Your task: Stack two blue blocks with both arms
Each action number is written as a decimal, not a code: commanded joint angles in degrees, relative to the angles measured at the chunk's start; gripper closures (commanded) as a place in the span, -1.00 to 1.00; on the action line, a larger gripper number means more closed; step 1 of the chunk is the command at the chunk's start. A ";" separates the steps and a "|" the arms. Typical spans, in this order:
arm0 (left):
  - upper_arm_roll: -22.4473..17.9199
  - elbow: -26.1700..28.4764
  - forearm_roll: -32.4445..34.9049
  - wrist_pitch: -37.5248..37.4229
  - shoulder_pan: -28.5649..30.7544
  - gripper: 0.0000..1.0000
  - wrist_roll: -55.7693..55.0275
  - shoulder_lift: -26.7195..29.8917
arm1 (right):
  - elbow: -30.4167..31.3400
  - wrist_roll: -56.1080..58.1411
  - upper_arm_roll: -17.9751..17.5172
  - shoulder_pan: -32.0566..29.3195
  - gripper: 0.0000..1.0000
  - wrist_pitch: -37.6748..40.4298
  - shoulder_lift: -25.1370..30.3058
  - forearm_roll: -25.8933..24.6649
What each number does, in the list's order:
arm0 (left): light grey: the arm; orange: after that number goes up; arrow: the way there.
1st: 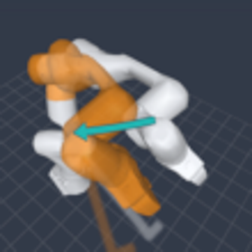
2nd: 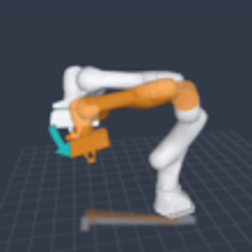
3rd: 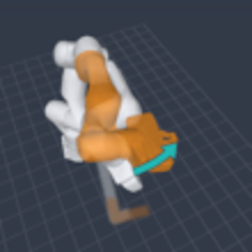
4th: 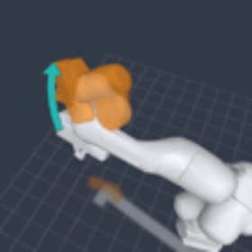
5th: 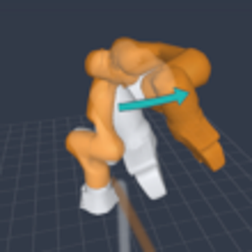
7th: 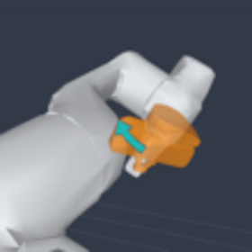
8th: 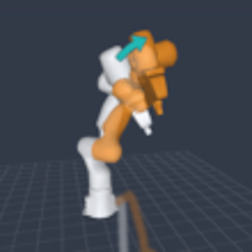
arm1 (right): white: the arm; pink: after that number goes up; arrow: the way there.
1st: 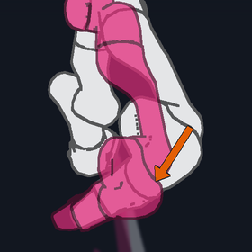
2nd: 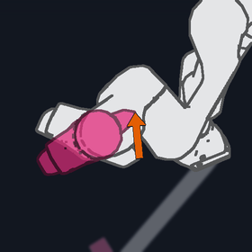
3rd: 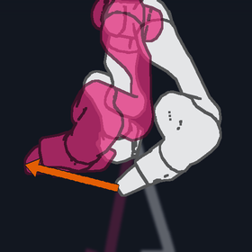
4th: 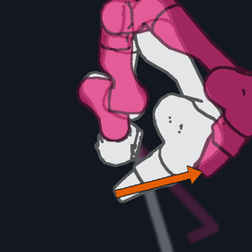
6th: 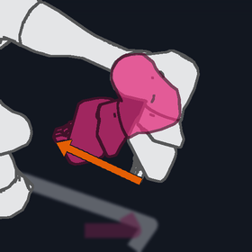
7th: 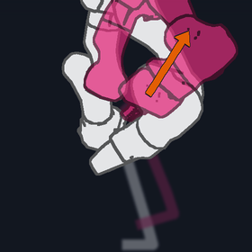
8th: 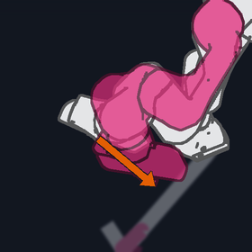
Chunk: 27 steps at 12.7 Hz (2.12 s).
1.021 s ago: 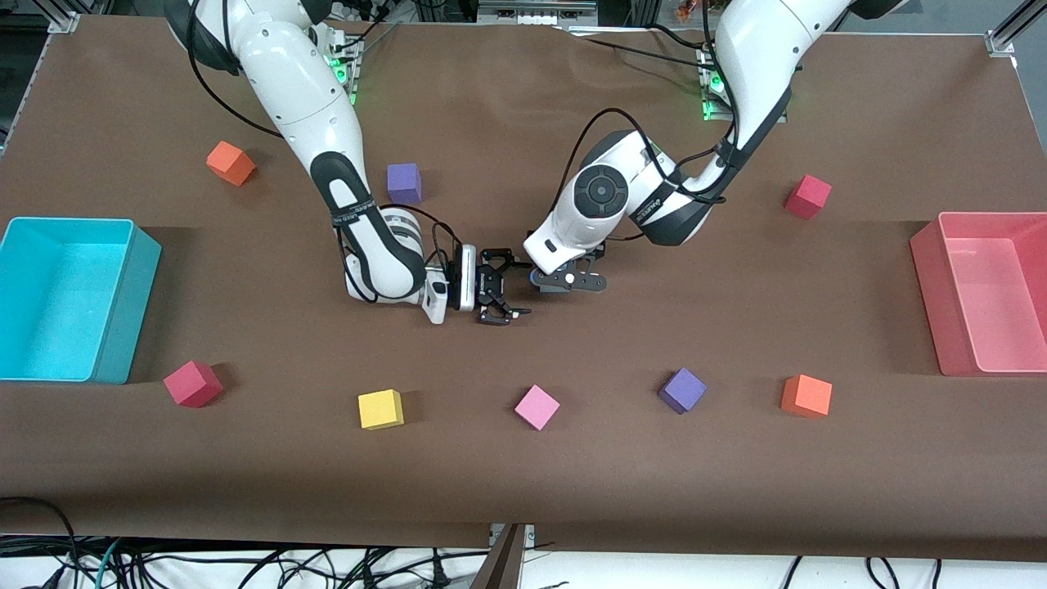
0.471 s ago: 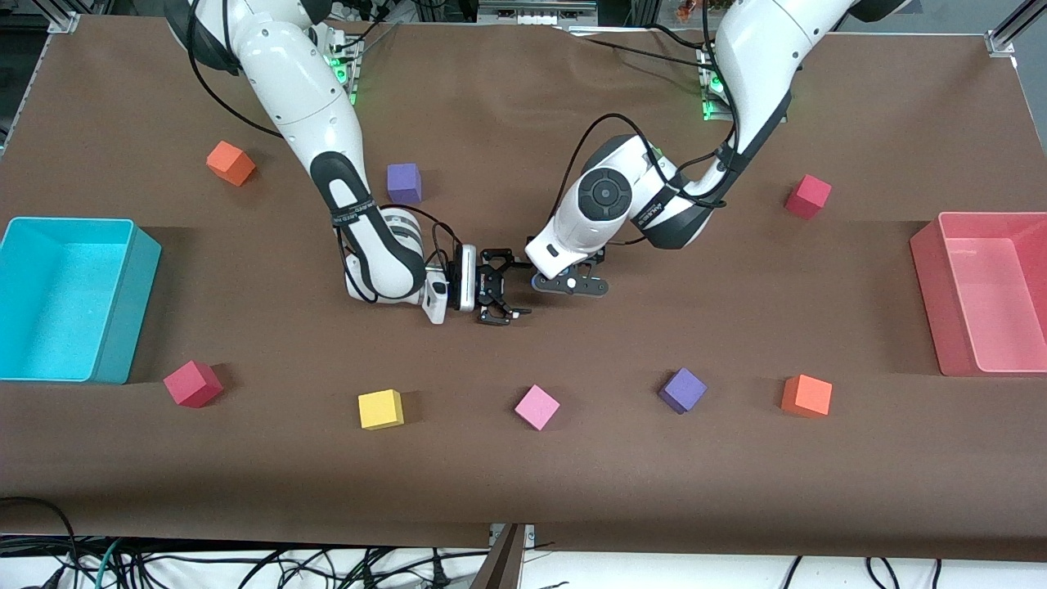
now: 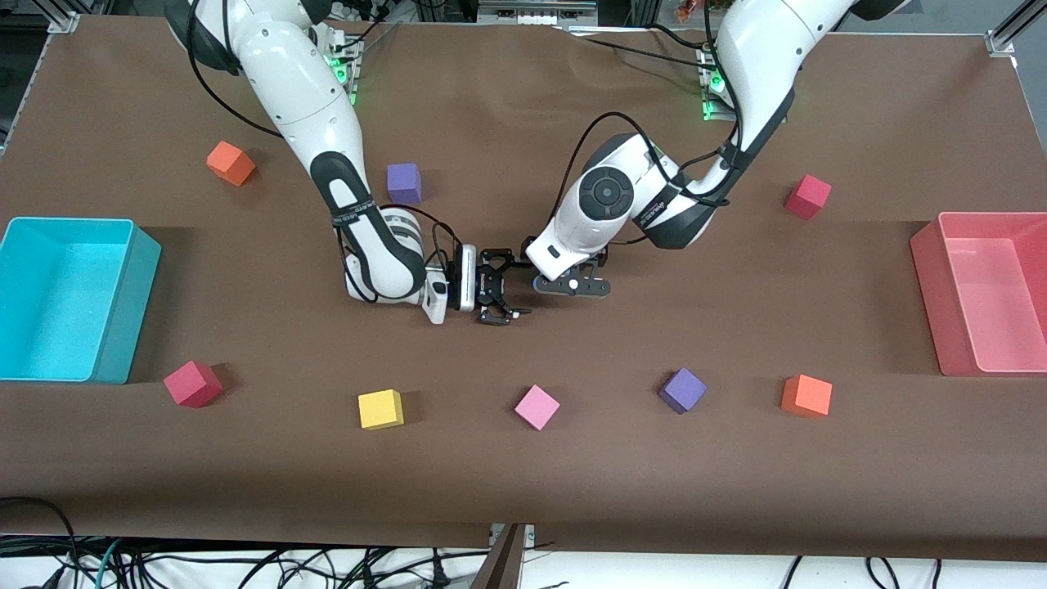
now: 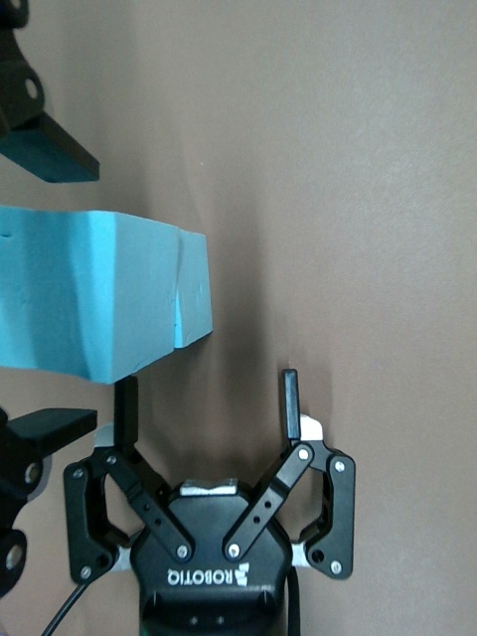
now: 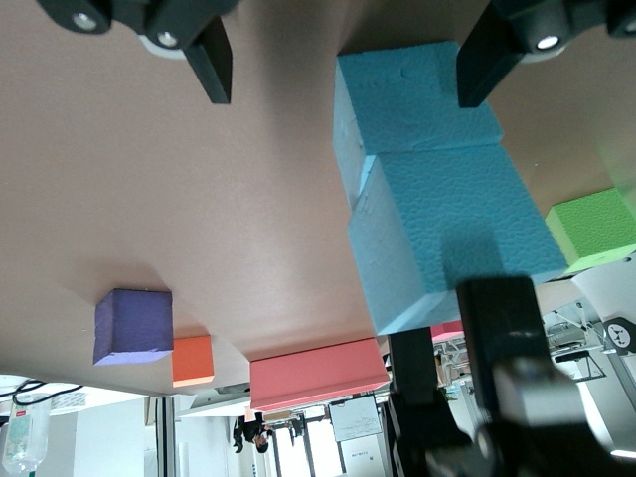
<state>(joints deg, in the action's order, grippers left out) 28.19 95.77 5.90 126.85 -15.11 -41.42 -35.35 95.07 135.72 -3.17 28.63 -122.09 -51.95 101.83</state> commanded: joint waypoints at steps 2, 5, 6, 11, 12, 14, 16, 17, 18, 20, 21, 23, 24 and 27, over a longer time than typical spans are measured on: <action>0.29 -0.23 0.51 -10.45 0.08 -1.00 -1.91 7.82 | -0.15 -1.24 -0.08 -0.33 -1.00 0.28 0.97 0.65; 0.29 -3.55 0.51 -24.05 1.93 -1.00 -1.21 14.07 | -2.08 -7.18 1.76 -0.15 -1.00 -0.25 1.84 -5.12; 0.29 -6.44 0.51 -29.94 2.89 -1.00 -1.20 15.04 | -2.35 -12.01 2.46 -0.07 -1.00 -0.34 2.89 -8.63; 0.11 -16.05 0.60 -48.62 11.39 -1.00 10.09 16.71 | -7.78 -39.15 7.73 -0.15 -1.00 0.71 7.12 -34.08; 0.46 -16.31 0.51 -48.63 14.55 -1.00 15.18 17.16 | -8.58 -44.35 9.05 -0.41 -1.00 2.89 7.90 -39.81; 0.38 -18.06 0.51 -48.63 18.70 -1.00 23.37 17.95 | -12.17 -51.49 13.52 -1.55 -1.00 11.05 8.26 -46.96; 0.29 -18.51 0.51 -49.68 22.13 -1.00 27.87 19.69 | -15.52 -58.60 18.79 -1.56 -1.00 17.83 8.26 -50.39; 0.20 -18.51 0.51 -50.12 23.80 -1.00 28.93 20.67 | -18.14 -63.16 20.73 -1.56 -1.00 20.55 8.26 -53.37; 0.29 -18.51 0.51 -51.17 25.21 -1.00 29.99 21.37 | -20.95 -68.34 21.45 -1.82 -1.00 22.93 8.26 -56.44; -0.67 -18.16 -0.88 -51.53 26.36 -1.00 31.40 23.04 | -23.43 -78.45 25.13 -1.82 -1.00 26.10 8.35 -60.42; -4.51 -17.29 -2.63 -51.36 24.97 -1.00 32.01 24.44 | -25.18 -81.46 27.06 -1.82 -1.00 27.68 8.35 -60.52; -15.92 -12.13 -6.41 -48.30 19.00 -1.00 37.70 29.35 | -28.44 -83.77 31.11 -1.38 -1.00 29.54 8.35 -63.66; -19.80 -7.83 -7.04 -44.45 17.24 -1.00 39.82 31.73 | -29.58 -83.16 32.17 -1.73 -1.00 29.89 8.35 -67.42; -22.12 3.97 -6.34 -34.41 16.78 -1.00 38.61 39.83 | -32.75 -81.84 36.64 -2.09 -1.00 29.20 8.35 -71.24</action>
<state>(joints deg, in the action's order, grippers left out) 7.88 90.15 0.64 86.84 2.71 -3.43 -2.73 64.82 54.09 30.67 26.50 -93.72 -43.56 32.25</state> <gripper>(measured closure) 0.000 0.000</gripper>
